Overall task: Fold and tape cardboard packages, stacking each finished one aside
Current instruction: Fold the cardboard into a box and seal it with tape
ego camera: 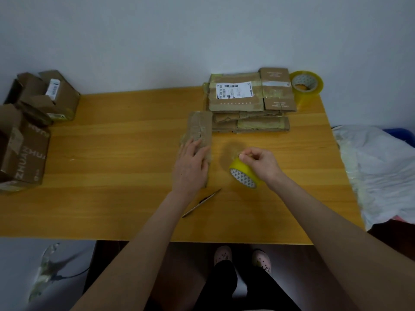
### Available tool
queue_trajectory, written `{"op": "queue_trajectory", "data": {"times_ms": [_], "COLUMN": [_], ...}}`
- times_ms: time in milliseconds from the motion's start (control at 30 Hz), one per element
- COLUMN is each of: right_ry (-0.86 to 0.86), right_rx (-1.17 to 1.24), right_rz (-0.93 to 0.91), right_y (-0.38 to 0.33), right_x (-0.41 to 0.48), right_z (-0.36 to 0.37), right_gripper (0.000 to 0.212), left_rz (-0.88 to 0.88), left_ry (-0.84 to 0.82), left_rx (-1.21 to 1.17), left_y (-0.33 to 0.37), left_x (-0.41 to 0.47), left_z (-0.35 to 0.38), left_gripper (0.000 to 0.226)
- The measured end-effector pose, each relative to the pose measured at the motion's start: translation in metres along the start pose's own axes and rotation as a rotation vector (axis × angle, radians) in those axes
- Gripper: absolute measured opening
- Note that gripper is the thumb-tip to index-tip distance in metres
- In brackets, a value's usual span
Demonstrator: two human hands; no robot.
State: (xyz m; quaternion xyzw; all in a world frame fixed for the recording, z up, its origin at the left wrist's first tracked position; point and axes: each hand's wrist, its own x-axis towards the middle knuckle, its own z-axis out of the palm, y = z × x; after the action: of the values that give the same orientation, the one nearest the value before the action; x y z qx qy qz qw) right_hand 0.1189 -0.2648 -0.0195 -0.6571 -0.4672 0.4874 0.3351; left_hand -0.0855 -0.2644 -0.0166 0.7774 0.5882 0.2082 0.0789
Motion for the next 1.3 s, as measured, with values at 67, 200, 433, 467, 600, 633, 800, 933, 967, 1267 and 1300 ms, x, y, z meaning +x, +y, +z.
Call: {"op": "queue_trajectory", "data": {"times_ms": [67,200,433,467,600,633,800,933,967,1267,1300], "right_ry": [-0.024,-0.078,-0.138,-0.148,-0.141,-0.121,-0.076,-0.121,-0.128,-0.127,-0.123], "right_rx": [0.042,0.068,0.062,0.054,-0.208,-0.326,-0.498,-0.349,-0.309,-0.254,-0.241], "right_rz": [-0.022,-0.057,-0.08,-0.06,-0.013,-0.025,-0.03,-0.063,-0.059,-0.107,-0.109], "right_y": [-0.003,-0.009,-0.009,-0.007,0.003,0.005,0.004,0.003,0.005,0.004,0.004], "right_x": [-0.003,-0.008,-0.016,-0.016,-0.01,-0.007,-0.003,-0.008,-0.01,-0.014,-0.015], "right_z": [-0.003,-0.011,-0.031,-0.033,-0.034,-0.035,-0.037,-0.035,-0.035,-0.039,-0.039], "right_gripper": [0.011,0.018,0.011,0.011,0.024,0.027,0.041,0.036,0.035,0.034,0.037], "left_rz": [0.015,-0.181,-0.449,-0.46,-0.426,-0.397,-0.411,-0.529,-0.502,-0.307,-0.293], "left_ry": [0.052,-0.174,-0.311,-0.318,-0.319,-0.327,-0.267,-0.169,-0.17,-0.255,-0.247], "left_rx": [-0.111,-0.328,-0.572,-0.567,-0.494,-0.463,-0.435,-0.575,-0.562,-0.439,-0.394], "left_y": [0.019,0.054,0.068,0.07,0.075,0.076,0.086,0.084,0.083,0.083,0.084], "left_x": [0.004,0.022,0.031,0.032,0.032,0.031,0.029,0.032,0.032,0.029,0.031], "left_z": [-0.007,-0.013,-0.003,-0.002,0.004,0.006,0.014,0.011,0.011,0.009,0.01], "left_gripper": [0.031,0.034,0.012,0.012,0.01,0.011,0.012,0.014,0.015,0.021,0.017]}}
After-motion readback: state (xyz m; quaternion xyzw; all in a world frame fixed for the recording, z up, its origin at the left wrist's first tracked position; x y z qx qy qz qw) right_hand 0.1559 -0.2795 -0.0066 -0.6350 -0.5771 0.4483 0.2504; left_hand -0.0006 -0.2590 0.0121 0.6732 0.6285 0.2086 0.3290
